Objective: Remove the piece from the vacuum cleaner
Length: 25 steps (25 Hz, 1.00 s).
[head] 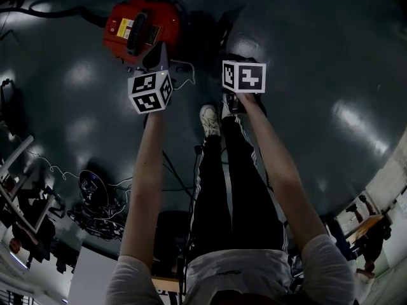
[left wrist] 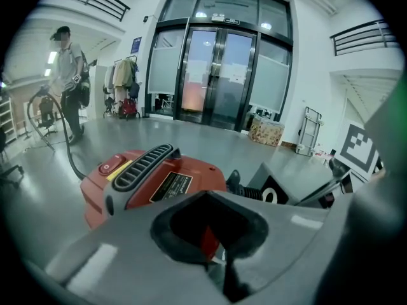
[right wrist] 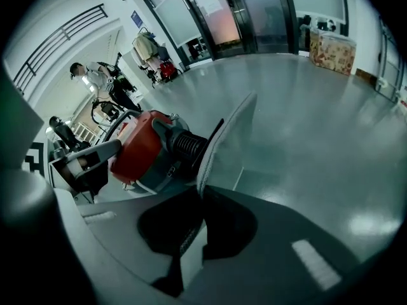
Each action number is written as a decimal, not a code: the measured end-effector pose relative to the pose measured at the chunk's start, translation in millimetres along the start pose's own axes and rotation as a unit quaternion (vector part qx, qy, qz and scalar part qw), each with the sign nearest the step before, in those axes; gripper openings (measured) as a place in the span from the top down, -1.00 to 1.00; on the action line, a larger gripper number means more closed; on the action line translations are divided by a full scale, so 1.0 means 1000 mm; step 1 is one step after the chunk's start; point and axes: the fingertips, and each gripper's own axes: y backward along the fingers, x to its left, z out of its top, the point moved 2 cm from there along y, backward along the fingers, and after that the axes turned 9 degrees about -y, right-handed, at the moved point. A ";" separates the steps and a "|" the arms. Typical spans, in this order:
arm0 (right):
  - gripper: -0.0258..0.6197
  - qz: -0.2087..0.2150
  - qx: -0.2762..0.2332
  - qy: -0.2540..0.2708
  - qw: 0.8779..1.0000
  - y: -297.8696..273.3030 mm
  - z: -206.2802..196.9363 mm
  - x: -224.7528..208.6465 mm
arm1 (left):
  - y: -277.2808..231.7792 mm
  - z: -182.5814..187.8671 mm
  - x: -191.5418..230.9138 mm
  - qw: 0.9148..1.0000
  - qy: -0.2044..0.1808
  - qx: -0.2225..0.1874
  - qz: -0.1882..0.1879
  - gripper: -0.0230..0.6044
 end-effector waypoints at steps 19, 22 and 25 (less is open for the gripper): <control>0.81 0.056 -0.060 0.048 0.995 0.211 0.011 0.054 | 0.168 0.149 -0.048 0.988 0.073 -0.130 0.036 0.93; 0.81 0.086 -0.097 0.044 0.991 0.277 0.031 0.092 | 0.228 0.210 -0.054 0.976 0.098 -0.188 0.051 0.92; 0.80 0.127 -0.147 0.031 0.980 0.342 0.053 0.123 | 0.282 0.265 -0.075 0.966 0.070 -0.246 0.038 0.92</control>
